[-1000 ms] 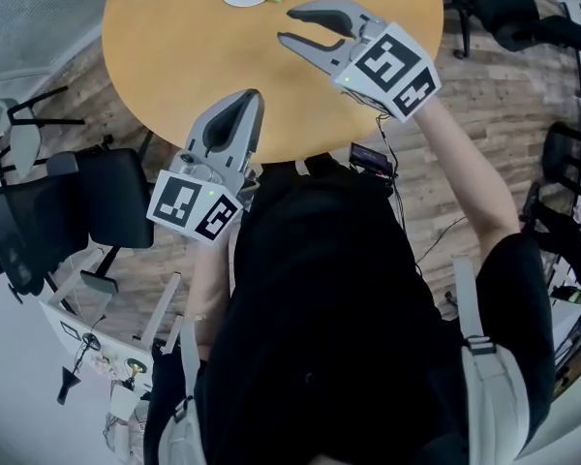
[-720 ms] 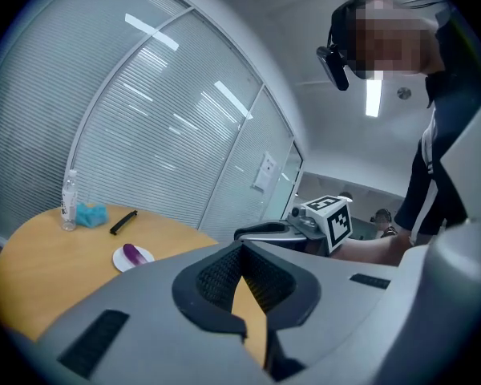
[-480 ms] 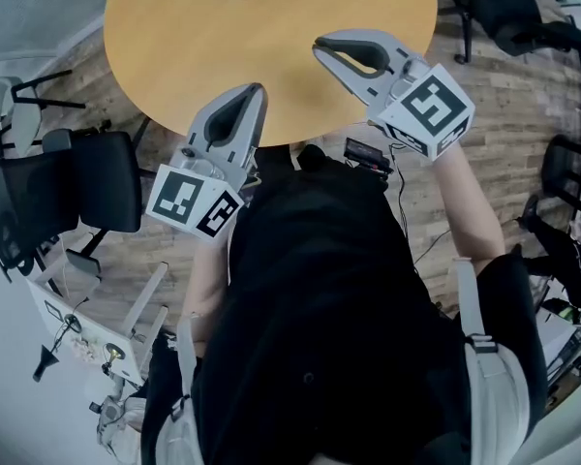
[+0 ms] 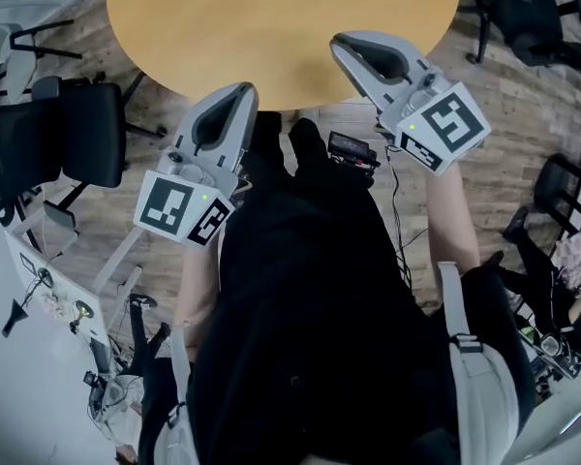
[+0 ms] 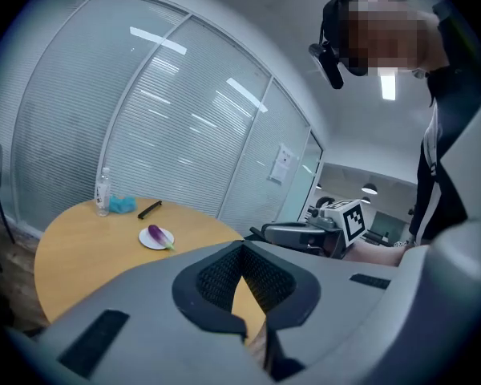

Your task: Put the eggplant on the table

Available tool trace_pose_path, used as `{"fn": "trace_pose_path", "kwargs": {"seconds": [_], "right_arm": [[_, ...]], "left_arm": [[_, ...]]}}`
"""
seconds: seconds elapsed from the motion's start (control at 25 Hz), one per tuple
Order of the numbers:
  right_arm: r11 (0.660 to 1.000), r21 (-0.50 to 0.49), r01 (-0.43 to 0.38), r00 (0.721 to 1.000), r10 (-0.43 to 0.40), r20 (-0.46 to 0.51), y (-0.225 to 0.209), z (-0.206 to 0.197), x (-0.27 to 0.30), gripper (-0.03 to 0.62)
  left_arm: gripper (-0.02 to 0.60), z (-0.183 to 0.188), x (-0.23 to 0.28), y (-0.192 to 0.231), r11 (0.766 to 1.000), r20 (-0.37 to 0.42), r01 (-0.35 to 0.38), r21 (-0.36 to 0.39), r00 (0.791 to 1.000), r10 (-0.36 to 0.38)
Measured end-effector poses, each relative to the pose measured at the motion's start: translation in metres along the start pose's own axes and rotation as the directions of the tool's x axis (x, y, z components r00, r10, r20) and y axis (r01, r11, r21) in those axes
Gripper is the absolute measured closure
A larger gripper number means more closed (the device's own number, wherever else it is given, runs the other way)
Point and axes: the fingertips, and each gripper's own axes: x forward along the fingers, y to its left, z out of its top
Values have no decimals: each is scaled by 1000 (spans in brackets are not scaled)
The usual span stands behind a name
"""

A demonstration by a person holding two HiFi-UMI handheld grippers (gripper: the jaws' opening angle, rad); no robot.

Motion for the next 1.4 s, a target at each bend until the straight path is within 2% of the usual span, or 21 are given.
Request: {"fn": "trace_pose_path", "kwargs": {"seconds": [0.12, 0.24, 0.52, 0.68, 1.04, 1.4], "right_arm": [[999, 32, -5, 1000, 4, 2, 15, -5, -1, 565], [1000, 16, -1, 1000, 1, -9, 34, -8, -1, 565], [998, 22, 52, 999, -52, -8, 78, -18, -11, 565], [997, 22, 69, 998, -69, 5, 130, -15, -7, 565], [996, -47, 78, 996, -80, -38, 250, -20, -15, 565], [992, -21, 122, 992, -123, -40, 327, -36, -52, 565]], "left_arm": [[574, 2, -19, -5, 1000, 11, -6, 12, 1000, 6], [574, 0, -35, -5, 999, 14, -6, 33, 1000, 5], [574, -7, -87, -9, 997, 42, 17, 70, 999, -20], [574, -18, -139, -9, 997, 50, 26, 75, 998, -29], [574, -53, -241, -24, 996, 90, 66, 57, 993, -70], [573, -90, -290, -42, 987, 72, 146, 64, 986, -151]]}}
